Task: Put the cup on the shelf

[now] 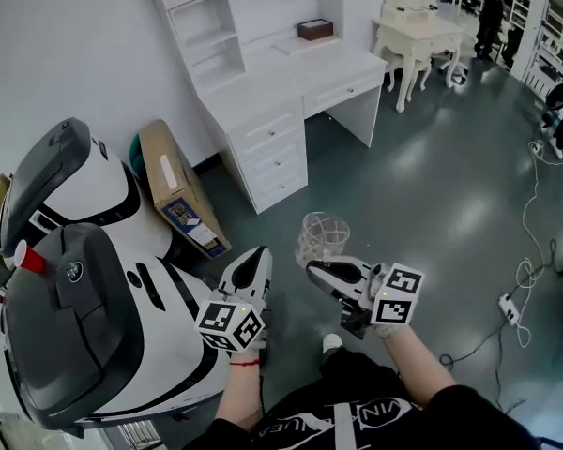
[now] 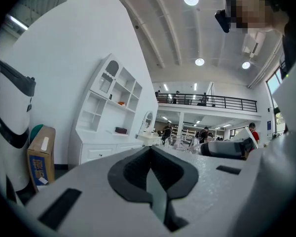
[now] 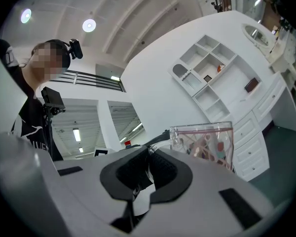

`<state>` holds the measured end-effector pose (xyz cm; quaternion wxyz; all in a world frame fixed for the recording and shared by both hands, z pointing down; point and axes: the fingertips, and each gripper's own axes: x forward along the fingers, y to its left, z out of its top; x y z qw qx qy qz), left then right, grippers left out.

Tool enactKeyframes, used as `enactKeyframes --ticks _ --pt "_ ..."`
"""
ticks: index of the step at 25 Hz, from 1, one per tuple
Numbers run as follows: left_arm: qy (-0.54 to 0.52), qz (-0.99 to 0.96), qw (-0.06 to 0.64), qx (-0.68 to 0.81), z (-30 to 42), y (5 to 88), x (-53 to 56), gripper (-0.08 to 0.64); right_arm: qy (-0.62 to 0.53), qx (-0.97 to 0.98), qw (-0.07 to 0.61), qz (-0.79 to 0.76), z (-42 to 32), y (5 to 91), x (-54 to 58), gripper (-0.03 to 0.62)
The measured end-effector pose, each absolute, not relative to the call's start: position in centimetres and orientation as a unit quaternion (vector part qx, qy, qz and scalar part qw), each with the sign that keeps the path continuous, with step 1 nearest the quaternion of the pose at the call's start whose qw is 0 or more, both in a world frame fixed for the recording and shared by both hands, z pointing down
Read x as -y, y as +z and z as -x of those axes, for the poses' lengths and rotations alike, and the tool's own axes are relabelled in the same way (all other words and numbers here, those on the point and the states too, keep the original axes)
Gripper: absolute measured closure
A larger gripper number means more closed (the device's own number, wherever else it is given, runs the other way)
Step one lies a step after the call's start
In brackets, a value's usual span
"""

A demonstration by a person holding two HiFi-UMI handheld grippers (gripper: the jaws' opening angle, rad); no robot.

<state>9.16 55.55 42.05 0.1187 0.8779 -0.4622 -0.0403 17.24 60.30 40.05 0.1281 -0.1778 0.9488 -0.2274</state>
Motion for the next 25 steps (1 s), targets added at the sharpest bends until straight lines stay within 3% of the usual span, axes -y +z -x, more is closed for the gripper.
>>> enactKeyframes --ticks 12,25 --pt "-0.044 -0.873 0.106 0.475 -12.6 41.5 -48.2 0.555 -0.211 -0.953 0.111 0.184 -20.7 40.5 -52.6 0.58" --pt "-0.046 -0.866 0.096 0.488 -12.3 41.7 -42.2 0.554 -0.213 -0.956 0.098 0.179 -19.0 41.5 -46.3 0.58"
